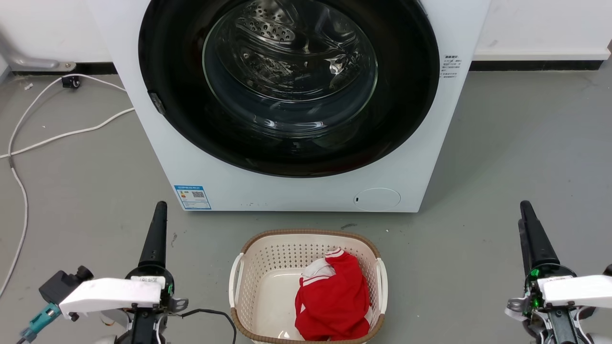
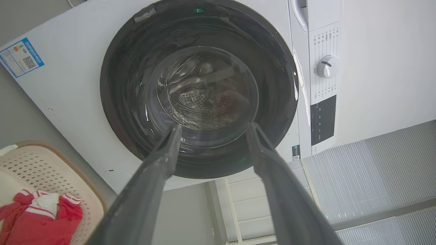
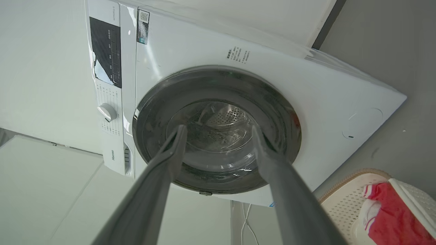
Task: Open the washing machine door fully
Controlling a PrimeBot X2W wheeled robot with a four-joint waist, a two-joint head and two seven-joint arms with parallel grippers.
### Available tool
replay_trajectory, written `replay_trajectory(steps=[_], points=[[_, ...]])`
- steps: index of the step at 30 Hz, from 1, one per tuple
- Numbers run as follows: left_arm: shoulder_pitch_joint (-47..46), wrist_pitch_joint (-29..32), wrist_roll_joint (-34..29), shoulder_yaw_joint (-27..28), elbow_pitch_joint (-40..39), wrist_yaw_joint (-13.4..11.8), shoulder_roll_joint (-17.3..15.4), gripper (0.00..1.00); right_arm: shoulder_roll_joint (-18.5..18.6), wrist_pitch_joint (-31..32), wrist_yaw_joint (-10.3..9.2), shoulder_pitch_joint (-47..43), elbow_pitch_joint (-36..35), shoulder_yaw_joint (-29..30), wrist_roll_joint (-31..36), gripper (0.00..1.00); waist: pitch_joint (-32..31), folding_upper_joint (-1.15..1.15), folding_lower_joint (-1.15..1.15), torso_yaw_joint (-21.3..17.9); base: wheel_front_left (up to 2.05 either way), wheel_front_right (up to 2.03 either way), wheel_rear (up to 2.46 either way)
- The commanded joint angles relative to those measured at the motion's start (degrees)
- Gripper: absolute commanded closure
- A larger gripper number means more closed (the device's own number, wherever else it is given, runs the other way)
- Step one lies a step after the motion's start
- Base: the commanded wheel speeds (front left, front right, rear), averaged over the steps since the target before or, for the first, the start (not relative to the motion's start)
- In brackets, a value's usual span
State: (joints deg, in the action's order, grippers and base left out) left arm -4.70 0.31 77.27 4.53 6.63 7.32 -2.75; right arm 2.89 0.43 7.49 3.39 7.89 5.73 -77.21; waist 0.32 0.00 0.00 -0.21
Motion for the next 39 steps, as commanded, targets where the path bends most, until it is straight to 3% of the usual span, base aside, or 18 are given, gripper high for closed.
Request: replay_trajectory(steps=[1, 17, 27, 39], points=[[-1.5, -0.7, -3.1, -0.1, -2.2, 0.1, -0.2, 0.0, 0.1, -0.8, 0.0, 0.6, -2.3, -0.1, 4.5, 0.0, 0.0, 0.0, 0.0, 0.0, 0.0, 0.0, 0.0], [-0.4, -4.1, -24.8, -2.5, -4.2, 0.1, -0.6, 0.0, 0.1, -4.2, 0.0, -1.5, -6.1, -3.3, 33.4, 0.0, 0.0, 0.0, 0.0, -0.2, 0.0, 0.0, 0.0], [0.3, -6.0, -36.2, -3.8, -3.3, 0.1, -1.0, 0.0, 0.1, -6.1, 0.0, -2.5, -4.9, -3.8, 43.5, 0.0, -0.3, 0.0, 0.0, -0.2, 0.0, 0.0, 0.0], [0.7, -7.8, -45.5, -5.8, -3.0, -1.3, -1.8, 0.0, 0.1, -7.1, 0.0, -2.9, -3.9, -4.4, 52.3, 0.0, -0.5, 0.0, 0.0, -0.2, 0.0, 0.0, 0.0]])
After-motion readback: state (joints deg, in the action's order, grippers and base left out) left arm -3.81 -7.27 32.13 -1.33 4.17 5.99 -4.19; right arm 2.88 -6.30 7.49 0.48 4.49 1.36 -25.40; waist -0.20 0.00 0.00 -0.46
